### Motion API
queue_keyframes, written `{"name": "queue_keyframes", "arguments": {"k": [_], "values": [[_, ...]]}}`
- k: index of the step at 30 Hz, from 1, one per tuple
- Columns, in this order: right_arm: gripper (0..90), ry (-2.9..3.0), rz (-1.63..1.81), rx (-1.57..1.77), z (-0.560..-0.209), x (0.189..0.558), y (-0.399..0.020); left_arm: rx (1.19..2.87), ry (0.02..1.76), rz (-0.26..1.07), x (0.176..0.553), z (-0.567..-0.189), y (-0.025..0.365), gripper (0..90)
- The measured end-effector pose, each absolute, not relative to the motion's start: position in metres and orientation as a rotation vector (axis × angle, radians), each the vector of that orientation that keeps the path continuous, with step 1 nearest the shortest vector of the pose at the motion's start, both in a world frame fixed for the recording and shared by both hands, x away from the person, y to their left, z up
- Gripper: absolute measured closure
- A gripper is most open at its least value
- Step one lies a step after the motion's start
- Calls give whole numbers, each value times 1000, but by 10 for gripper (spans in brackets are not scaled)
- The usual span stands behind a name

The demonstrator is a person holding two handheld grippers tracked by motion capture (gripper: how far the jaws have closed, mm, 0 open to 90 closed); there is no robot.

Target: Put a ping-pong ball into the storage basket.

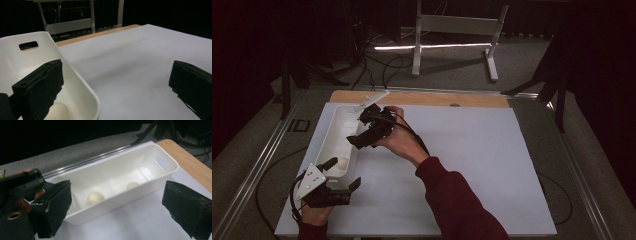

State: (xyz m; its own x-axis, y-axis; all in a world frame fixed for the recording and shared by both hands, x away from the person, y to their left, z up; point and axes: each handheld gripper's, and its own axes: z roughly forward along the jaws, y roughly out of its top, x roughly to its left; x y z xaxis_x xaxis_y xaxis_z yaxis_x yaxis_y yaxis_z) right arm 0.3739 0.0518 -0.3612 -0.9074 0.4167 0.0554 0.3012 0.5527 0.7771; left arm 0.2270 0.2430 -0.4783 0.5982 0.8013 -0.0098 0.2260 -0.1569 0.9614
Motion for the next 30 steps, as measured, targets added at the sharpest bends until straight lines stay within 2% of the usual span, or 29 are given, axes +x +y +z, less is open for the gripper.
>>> {"name": "queue_keyframes", "arguments": {"k": [30], "values": [[86, 2538, 1337, 732, -363, 367, -28, 1693, 857, 632, 227, -478, 242, 3]]}}
